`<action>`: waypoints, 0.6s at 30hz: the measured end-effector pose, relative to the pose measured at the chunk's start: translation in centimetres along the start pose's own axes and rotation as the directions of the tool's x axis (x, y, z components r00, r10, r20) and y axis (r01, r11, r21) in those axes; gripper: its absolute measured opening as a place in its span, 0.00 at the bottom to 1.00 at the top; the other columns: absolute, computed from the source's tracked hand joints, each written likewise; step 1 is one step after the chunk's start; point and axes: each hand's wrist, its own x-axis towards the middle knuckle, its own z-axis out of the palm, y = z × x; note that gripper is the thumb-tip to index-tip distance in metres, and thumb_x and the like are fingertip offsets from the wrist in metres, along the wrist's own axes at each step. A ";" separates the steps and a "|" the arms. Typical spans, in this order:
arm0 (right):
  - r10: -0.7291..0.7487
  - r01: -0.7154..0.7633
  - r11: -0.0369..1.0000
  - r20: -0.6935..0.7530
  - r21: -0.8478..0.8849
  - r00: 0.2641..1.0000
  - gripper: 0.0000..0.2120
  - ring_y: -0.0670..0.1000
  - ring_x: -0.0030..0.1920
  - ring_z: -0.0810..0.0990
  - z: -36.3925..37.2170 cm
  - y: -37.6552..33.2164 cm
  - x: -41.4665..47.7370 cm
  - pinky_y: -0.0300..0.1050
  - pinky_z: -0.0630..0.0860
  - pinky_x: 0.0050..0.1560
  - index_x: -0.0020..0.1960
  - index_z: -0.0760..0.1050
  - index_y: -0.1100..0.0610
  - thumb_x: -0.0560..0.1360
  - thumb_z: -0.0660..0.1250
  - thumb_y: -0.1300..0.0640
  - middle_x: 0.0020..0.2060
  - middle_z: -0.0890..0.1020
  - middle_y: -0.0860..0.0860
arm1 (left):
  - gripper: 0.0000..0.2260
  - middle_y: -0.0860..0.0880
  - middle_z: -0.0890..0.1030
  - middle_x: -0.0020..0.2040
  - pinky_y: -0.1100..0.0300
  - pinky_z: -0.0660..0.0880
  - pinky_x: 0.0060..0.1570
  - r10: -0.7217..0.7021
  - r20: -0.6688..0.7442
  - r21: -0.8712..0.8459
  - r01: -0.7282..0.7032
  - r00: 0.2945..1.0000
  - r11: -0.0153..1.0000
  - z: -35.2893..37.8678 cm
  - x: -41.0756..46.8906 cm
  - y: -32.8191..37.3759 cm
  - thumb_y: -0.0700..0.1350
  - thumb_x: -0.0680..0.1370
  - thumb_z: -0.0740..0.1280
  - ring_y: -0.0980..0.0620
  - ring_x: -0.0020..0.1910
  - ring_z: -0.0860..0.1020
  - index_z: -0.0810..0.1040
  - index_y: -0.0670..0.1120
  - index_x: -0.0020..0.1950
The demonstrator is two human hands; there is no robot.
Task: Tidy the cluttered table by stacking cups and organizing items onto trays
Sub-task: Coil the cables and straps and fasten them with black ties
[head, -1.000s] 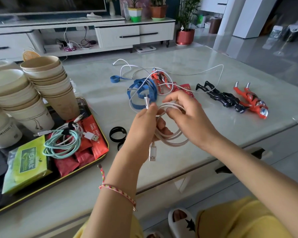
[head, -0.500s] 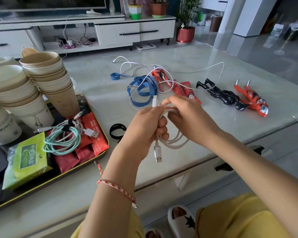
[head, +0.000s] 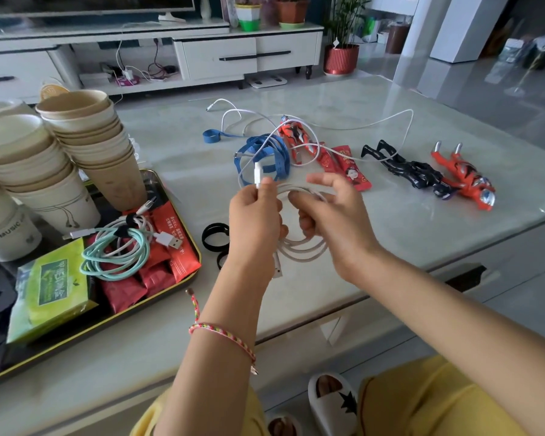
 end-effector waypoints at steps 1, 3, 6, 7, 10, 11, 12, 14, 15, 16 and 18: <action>-0.088 0.088 0.995 -0.019 -0.036 0.996 0.13 0.43 0.23 0.72 0.4 0.2 -0.4 0.36 0.69 0.26 0.54 0.72 0.54 0.72 0.67 0.65 0.28 0.76 0.48 | 0.13 0.51 0.67 0.30 0.65 0.65 0.23 0.002 -0.022 0.007 -0.001 1.000 1.000 0.0 0.1 -0.1 0.47 0.81 0.57 0.56 0.23 0.65 0.70 0.45 0.38; -0.219 0.219 0.967 0.016 -0.130 0.976 0.13 0.42 0.28 0.73 0.8 0.4 -0.9 0.36 0.70 0.32 0.56 0.74 0.55 0.73 0.64 0.65 0.33 0.77 0.47 | 0.13 0.51 0.67 0.29 0.65 0.64 0.23 -0.006 -0.019 0.004 0.006 1.000 1.000 -0.2 0.3 -0.2 0.47 0.81 0.56 0.56 0.22 0.65 0.71 0.45 0.38; -0.333 0.349 0.911 0.105 -0.218 0.937 0.12 0.45 0.39 0.78 0.9 0.4 -1.1 0.40 0.74 0.43 0.54 0.77 0.57 0.73 0.63 0.67 0.40 0.81 0.48 | 0.14 0.54 0.67 0.22 0.68 0.61 0.19 -0.083 0.043 -0.067 0.086 0.996 0.994 -0.4 0.4 -0.1 0.45 0.81 0.55 0.58 0.17 0.64 0.71 0.44 0.37; -0.344 0.363 0.903 0.119 -0.228 0.931 0.12 0.45 0.40 0.79 0.9 0.3 -1.2 0.39 0.75 0.44 0.51 0.78 0.58 0.72 0.62 0.68 0.40 0.82 0.49 | 0.15 0.54 0.66 0.20 0.69 0.61 0.19 -0.105 0.062 -0.083 0.110 0.992 0.990 -0.3 0.3 -0.1 0.45 0.81 0.55 0.58 0.17 0.63 0.72 0.44 0.37; -0.296 0.313 0.922 0.105 -0.228 0.949 0.10 0.40 0.32 0.75 0.9 -0.1 -0.8 0.33 0.70 0.35 0.45 0.78 0.60 0.71 0.58 0.65 0.33 0.80 0.48 | 0.15 0.55 0.66 0.18 0.70 0.60 0.19 -0.119 0.079 -0.078 0.126 0.990 0.989 0.1 0.1 -0.2 0.45 0.82 0.54 0.58 0.16 0.61 0.70 0.44 0.36; -0.295 0.312 0.919 0.104 -0.242 0.950 0.12 0.42 0.30 0.75 0.8 -0.3 -0.7 0.33 0.70 0.32 0.44 0.77 0.62 0.69 0.56 0.62 0.32 0.79 0.49 | 0.15 0.55 0.66 0.18 0.70 0.61 0.19 -0.113 0.078 -0.070 0.118 0.991 0.991 0.3 0.0 -0.3 0.45 0.82 0.53 0.58 0.16 0.62 0.70 0.44 0.37; -0.319 0.339 0.901 0.116 -0.271 0.941 0.14 0.44 0.30 0.76 0.8 -0.4 -0.6 0.36 0.71 0.32 0.44 0.77 0.63 0.68 0.55 0.59 0.32 0.80 0.52 | 0.16 0.54 0.67 0.18 0.69 0.62 0.19 -0.099 0.073 -0.057 0.103 0.992 0.993 0.4 -0.1 -0.3 0.45 0.82 0.53 0.57 0.17 0.63 0.70 0.43 0.37; -0.422 0.451 0.792 0.165 -0.412 0.891 0.16 0.51 0.38 0.79 0.8 -0.4 -0.7 0.43 0.75 0.39 0.48 0.77 0.60 0.70 0.54 0.54 0.38 0.82 0.54 | 0.16 0.51 0.72 0.23 0.66 0.67 0.23 -0.062 0.039 0.010 0.062 0.997 0.998 0.4 -0.1 -0.4 0.45 0.82 0.54 0.53 0.22 0.69 0.73 0.42 0.37; -0.468 0.492 0.718 0.182 -0.493 0.865 0.17 0.52 0.42 0.79 0.8 -0.2 -0.7 0.46 0.75 0.43 0.52 0.76 0.58 0.72 0.55 0.51 0.42 0.82 0.53 | 0.17 0.49 0.75 0.26 0.64 0.69 0.25 -0.051 0.024 0.047 0.049 0.998 0.998 0.4 -0.1 -0.4 0.46 0.81 0.54 0.51 0.25 0.72 0.75 0.42 0.37; -0.504 0.516 0.662 0.187 -0.544 0.843 0.17 0.53 0.44 0.79 0.8 -0.1 -0.7 0.49 0.75 0.46 0.55 0.75 0.57 0.75 0.55 0.49 0.45 0.81 0.53 | 0.17 0.49 0.76 0.28 0.64 0.69 0.26 -0.048 0.016 0.066 0.046 0.999 0.997 0.3 -0.1 -0.5 0.46 0.81 0.54 0.52 0.25 0.73 0.76 0.43 0.37; -0.569 0.586 0.613 0.218 -0.530 0.793 0.15 0.55 0.42 0.77 0.9 0.0 -0.5 0.53 0.74 0.45 0.51 0.75 0.60 0.77 0.56 0.50 0.43 0.79 0.53 | 0.17 0.52 0.74 0.23 0.67 0.65 0.21 -0.075 0.000 0.041 0.075 0.997 0.996 0.1 0.0 -0.4 0.44 0.80 0.55 0.55 0.19 0.69 0.75 0.44 0.35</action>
